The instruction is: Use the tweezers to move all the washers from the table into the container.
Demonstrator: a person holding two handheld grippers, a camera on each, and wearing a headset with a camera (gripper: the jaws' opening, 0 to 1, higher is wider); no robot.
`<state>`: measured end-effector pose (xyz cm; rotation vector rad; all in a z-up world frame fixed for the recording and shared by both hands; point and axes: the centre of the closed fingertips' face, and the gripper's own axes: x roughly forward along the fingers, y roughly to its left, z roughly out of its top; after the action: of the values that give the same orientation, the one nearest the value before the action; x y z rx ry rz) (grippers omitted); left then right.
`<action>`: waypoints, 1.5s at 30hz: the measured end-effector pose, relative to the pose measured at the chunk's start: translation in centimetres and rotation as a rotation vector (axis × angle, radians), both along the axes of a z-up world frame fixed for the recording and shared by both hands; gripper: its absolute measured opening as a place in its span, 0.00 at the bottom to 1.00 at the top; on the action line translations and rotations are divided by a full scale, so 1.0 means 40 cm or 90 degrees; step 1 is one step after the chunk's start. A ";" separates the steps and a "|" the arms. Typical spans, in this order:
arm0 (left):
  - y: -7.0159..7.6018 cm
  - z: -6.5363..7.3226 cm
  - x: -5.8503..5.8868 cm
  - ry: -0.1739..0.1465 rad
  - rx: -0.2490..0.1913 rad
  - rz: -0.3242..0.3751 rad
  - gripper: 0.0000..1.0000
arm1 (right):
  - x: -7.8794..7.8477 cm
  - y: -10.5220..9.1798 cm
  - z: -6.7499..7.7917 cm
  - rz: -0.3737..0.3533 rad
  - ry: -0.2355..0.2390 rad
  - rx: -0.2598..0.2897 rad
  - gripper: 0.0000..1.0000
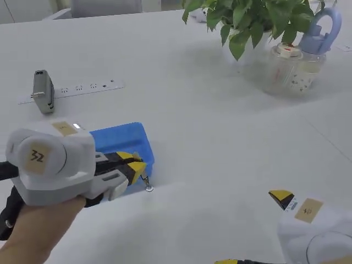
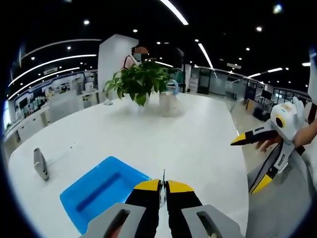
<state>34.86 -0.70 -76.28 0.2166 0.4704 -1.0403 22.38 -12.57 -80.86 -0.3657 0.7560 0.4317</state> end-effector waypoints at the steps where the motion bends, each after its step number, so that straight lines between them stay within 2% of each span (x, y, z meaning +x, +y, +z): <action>1: -0.003 -0.001 -0.002 0.000 0.000 -0.001 0.00 | 0.000 -0.001 0.000 0.000 0.000 -0.001 0.87; 6: -0.011 -0.009 -0.007 0.002 0.003 -0.008 0.00 | 0.000 -0.002 -0.001 -0.001 0.001 -0.002 0.86; 9: -0.014 -0.016 -0.010 -0.008 0.018 -0.015 0.00 | -0.001 -0.004 -0.001 -0.003 0.001 -0.002 0.86; 21: -0.011 -0.034 -0.008 -0.020 0.046 -0.025 0.00 | -0.001 -0.004 -0.003 -0.002 0.005 -0.005 0.86; 27: -0.016 -0.033 -0.007 -0.016 0.038 -0.030 0.00 | 0.000 -0.003 -0.005 -0.001 0.007 -0.008 0.85; 31: -0.020 -0.033 -0.010 -0.025 0.045 -0.035 0.00 | 0.000 -0.003 -0.006 0.001 0.008 -0.009 0.85; 37: -0.015 -0.034 -0.005 -0.013 0.042 -0.029 0.00 | 0.002 -0.002 -0.006 0.001 0.005 -0.009 0.85; 41: -0.012 -0.034 -0.008 -0.015 0.051 -0.033 0.00 | 0.001 -0.001 -0.005 0.002 0.005 -0.006 0.84; 45: -0.011 -0.022 -0.010 -0.009 0.042 -0.030 0.00 | 0.001 0.001 -0.003 0.004 0.003 -0.006 0.84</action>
<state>34.44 -1.14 -77.15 0.2944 0.4890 -1.0693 22.41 -12.52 -80.98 -0.3765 0.7627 0.4347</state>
